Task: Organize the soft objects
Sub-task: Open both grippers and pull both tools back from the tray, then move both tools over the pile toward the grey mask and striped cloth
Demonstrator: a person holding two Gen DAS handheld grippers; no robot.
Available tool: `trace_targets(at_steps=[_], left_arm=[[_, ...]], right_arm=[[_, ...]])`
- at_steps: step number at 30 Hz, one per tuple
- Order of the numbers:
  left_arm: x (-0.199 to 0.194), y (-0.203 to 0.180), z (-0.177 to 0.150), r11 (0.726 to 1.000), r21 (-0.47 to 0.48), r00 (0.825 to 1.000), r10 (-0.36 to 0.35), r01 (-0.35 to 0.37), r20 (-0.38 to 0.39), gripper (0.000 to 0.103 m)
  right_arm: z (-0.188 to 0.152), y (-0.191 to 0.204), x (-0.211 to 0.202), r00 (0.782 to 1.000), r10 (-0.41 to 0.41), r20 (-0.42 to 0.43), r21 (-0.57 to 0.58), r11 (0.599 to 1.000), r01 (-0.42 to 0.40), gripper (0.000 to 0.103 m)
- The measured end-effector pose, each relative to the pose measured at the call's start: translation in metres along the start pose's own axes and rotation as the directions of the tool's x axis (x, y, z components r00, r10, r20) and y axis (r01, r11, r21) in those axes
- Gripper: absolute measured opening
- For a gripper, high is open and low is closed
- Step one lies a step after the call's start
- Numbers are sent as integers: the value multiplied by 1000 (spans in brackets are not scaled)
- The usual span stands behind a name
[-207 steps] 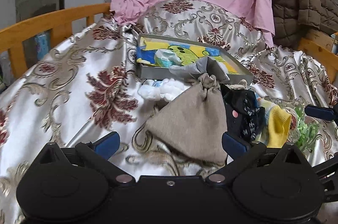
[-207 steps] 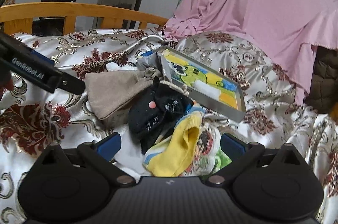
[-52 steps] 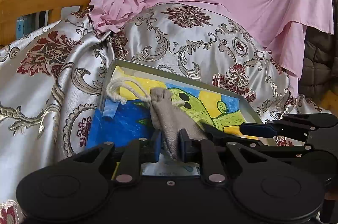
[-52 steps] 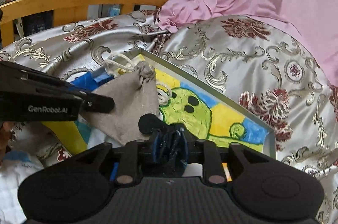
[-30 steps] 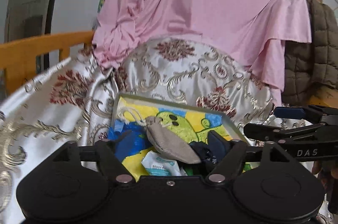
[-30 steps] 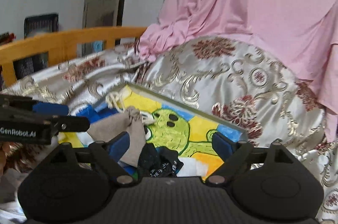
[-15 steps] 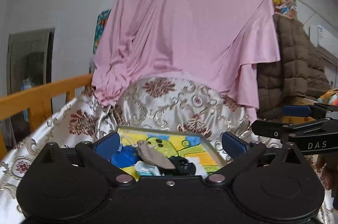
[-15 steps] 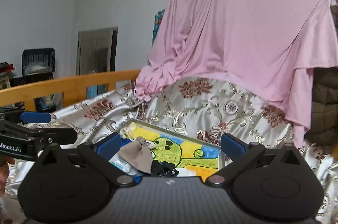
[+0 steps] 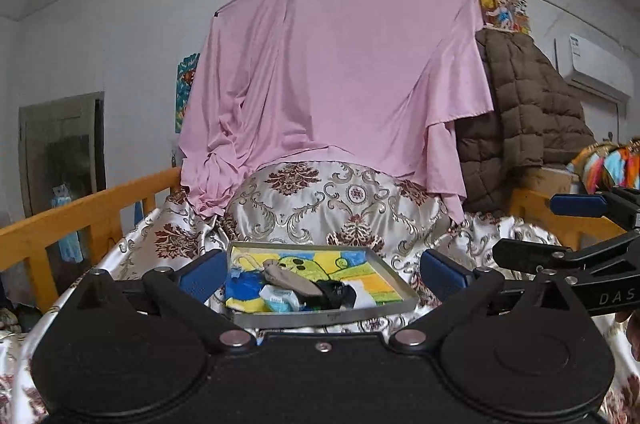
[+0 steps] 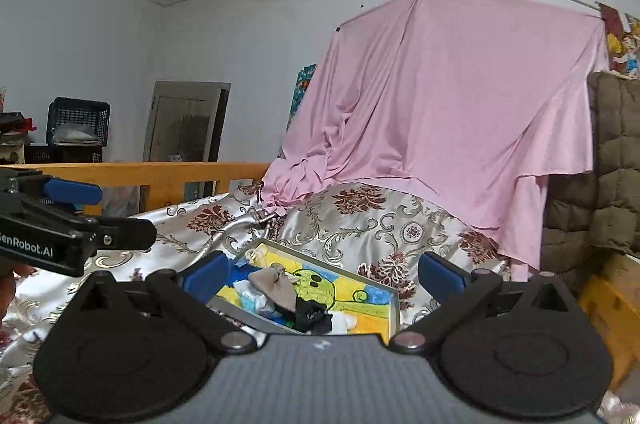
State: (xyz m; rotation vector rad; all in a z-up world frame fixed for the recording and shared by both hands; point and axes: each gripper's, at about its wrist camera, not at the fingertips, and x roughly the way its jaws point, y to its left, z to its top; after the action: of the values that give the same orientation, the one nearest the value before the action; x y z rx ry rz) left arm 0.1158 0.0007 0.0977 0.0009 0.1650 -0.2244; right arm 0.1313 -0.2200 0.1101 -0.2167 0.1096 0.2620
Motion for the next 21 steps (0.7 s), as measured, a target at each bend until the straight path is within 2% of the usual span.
trace_targets(at_steps=[9,21], left_arm=[[-36,-10,-26,999,50,999,-14,16,-36,102],[-48,-21,-62,990,114,992,-64,77,-111,102]], right_arm=[[-24,22,-45,999,-27,-27,36,999,28,103],[-60,30,-72,992,-65,-112,84,994,75,103]])
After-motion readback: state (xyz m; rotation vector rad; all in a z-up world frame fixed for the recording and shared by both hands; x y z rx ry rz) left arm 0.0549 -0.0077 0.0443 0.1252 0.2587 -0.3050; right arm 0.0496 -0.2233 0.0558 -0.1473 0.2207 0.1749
